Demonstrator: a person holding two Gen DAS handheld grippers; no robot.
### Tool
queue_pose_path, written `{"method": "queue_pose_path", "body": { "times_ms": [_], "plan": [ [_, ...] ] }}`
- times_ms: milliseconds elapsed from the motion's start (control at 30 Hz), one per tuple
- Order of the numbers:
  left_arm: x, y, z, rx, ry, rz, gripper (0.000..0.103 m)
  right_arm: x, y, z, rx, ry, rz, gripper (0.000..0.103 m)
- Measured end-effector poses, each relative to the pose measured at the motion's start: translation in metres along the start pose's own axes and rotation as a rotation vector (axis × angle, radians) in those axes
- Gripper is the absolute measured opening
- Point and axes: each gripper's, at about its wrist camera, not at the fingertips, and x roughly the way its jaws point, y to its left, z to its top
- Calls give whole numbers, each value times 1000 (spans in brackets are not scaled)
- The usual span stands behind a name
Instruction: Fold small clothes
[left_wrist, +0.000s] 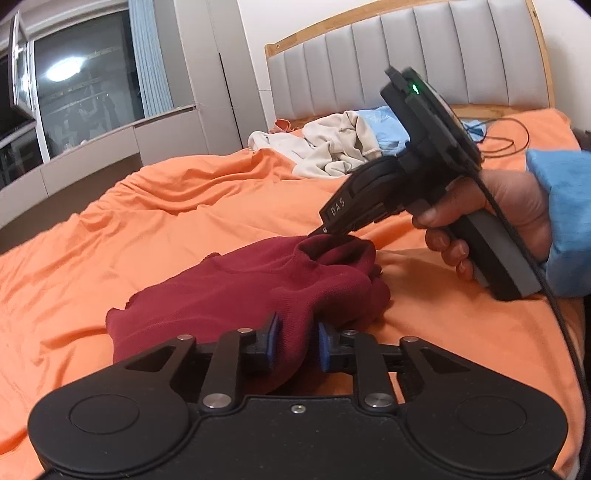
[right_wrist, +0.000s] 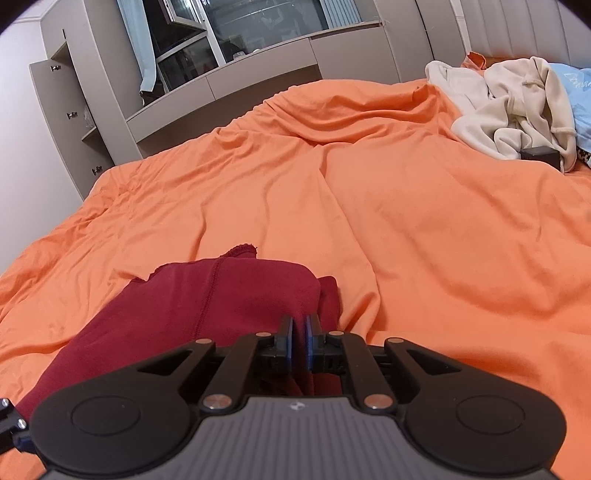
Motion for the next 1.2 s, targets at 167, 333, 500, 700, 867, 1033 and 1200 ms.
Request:
{"method": "queue_pose_path", "body": {
  "times_ms": [167,333,500,700,867,1033,1200],
  "plan": [
    [-7,19,4,-135,-12,-66,40,0,0,-2,-7,7,-10,12],
    [-19,44,8,-287,-49,-67,75,1,1,-2,-11,11,-15,13],
    [-28,70,10,-395,-78,16,93,2,0,-2,-16,15,-19,13],
    [-29,107,5,-552,-49,164,99,2,0,-3,-19,19,-22,13],
    [-25,136,-13,-685,7,233,100,2,1,-3,-28,18,-23,12],
    [-15,152,-35,-773,61,239,100,2,4,-4,-59,13,-22,7],
    [-5,151,-42,-777,92,225,100,-2,3,-4,-57,-5,-31,6]
  ]
}}
